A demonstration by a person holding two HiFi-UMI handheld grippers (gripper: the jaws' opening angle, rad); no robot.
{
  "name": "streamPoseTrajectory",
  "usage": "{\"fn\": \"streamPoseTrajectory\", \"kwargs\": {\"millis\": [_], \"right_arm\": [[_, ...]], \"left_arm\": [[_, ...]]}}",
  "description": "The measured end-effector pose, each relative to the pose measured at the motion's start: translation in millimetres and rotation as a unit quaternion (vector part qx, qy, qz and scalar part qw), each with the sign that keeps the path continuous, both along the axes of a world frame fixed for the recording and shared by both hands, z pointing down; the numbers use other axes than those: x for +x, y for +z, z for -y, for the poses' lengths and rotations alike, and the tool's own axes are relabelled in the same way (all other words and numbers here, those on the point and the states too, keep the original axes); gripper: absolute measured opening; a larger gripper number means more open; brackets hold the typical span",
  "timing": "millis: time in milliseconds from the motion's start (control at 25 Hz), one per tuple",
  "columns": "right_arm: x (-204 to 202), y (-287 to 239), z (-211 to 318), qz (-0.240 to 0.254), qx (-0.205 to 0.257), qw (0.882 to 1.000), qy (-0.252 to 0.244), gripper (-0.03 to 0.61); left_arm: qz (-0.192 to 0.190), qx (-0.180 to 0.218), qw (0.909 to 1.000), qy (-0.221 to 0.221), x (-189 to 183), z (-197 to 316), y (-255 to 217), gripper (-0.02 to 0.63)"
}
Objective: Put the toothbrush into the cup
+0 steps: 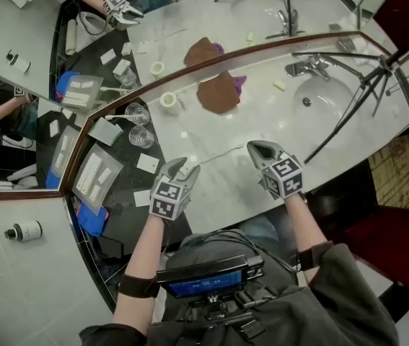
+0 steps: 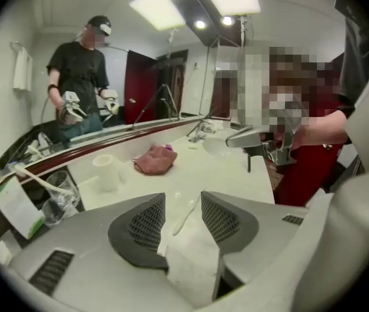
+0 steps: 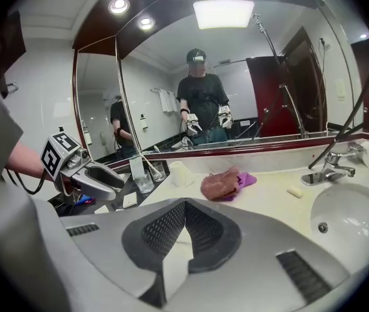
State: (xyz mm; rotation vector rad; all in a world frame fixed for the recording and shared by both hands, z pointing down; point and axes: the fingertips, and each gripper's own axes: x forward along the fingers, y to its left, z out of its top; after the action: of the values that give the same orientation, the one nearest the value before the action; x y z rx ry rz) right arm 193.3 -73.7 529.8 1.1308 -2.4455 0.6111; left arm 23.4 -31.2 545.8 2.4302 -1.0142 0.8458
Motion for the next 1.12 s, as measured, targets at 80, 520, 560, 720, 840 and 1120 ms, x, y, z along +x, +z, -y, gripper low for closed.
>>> {"fn": "streamPoseTrajectory", "kwargs": {"millis": [80, 520, 560, 720, 840, 1120], "right_arm": [[8.5, 5.6, -1.6, 0.003, -0.005, 1.0, 0.009, 0.003], [46.4, 38.2, -17.9, 0.006, -0.029, 0.998, 0.046, 0.003], [51.8, 42.1, -18.1, 0.005, -0.029, 0.998, 0.05, 0.002], [72.3, 52.4, -18.8, 0.016, -0.037, 0.997, 0.071, 0.002], [87.4, 61.8, -21.9, 0.023, -0.046, 0.995, 0.091, 0.003], [114.0, 79.8, -26.3, 0.032, -0.059, 0.99, 0.122, 0.002]], "left_arm": [[0.015, -0.015, 0.9984, 0.052, 27.5, 2.6, 8.0, 0.189], [0.127, -0.081, 0.9609, 0.232, 113.9, 17.9, 87.5, 0.247], [0.138, -0.086, 0.9562, 0.243, 118.2, 19.4, 94.3, 0.247], [0.171, -0.113, 0.9399, 0.274, 129.0, 23.6, 120.4, 0.245], [0.192, -0.129, 0.9292, 0.288, 127.4, 24.7, 139.7, 0.23], [0.236, -0.139, 0.9074, 0.318, 130.4, 27.7, 163.4, 0.178]]}}
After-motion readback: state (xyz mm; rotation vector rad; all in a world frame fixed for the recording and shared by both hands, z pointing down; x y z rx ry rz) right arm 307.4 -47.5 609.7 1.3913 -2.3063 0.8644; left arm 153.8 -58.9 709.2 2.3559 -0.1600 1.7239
